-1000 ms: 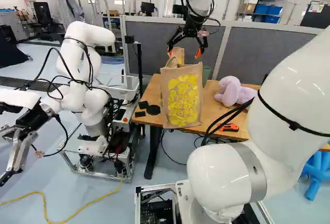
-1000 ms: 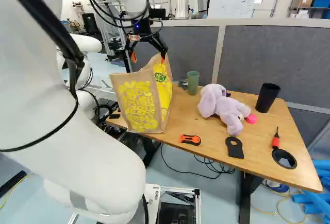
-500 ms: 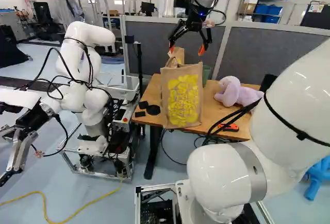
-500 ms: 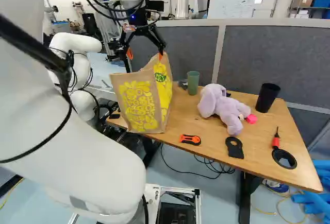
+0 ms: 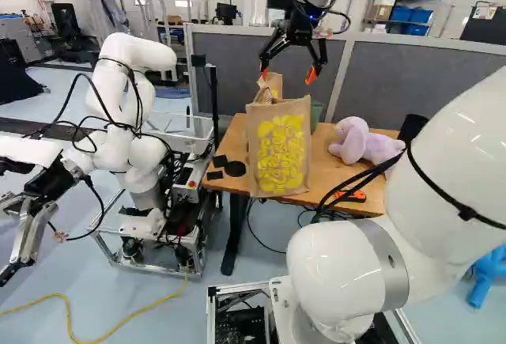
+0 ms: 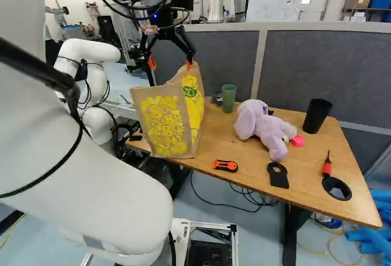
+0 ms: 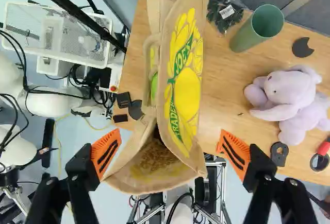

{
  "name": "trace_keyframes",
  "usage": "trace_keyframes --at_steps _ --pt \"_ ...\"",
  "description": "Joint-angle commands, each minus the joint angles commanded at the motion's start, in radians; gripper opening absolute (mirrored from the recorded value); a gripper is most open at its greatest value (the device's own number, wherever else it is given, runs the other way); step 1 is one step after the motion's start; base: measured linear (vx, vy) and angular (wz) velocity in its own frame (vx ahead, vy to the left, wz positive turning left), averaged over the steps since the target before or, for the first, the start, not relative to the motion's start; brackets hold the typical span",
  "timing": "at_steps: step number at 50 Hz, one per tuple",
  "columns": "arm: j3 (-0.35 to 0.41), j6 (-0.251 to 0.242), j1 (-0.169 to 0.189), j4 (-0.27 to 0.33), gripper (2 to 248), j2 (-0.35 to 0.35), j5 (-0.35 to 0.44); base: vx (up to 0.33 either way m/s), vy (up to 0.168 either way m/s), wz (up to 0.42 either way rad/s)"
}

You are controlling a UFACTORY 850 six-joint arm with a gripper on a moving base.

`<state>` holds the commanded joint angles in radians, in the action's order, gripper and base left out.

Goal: Pick up the bag on the ground and place it on the table

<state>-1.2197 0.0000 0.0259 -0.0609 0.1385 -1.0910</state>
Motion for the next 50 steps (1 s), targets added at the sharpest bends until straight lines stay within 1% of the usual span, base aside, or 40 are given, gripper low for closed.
trace_keyframes --at_steps 15,50 --pt "0.0 0.0 0.0 0.0 247 0.0 0.0 -0.1 0.0 0.008" --pt "0.0 0.0 0.0 0.0 247 0.0 0.0 -0.156 -0.002 0.012"
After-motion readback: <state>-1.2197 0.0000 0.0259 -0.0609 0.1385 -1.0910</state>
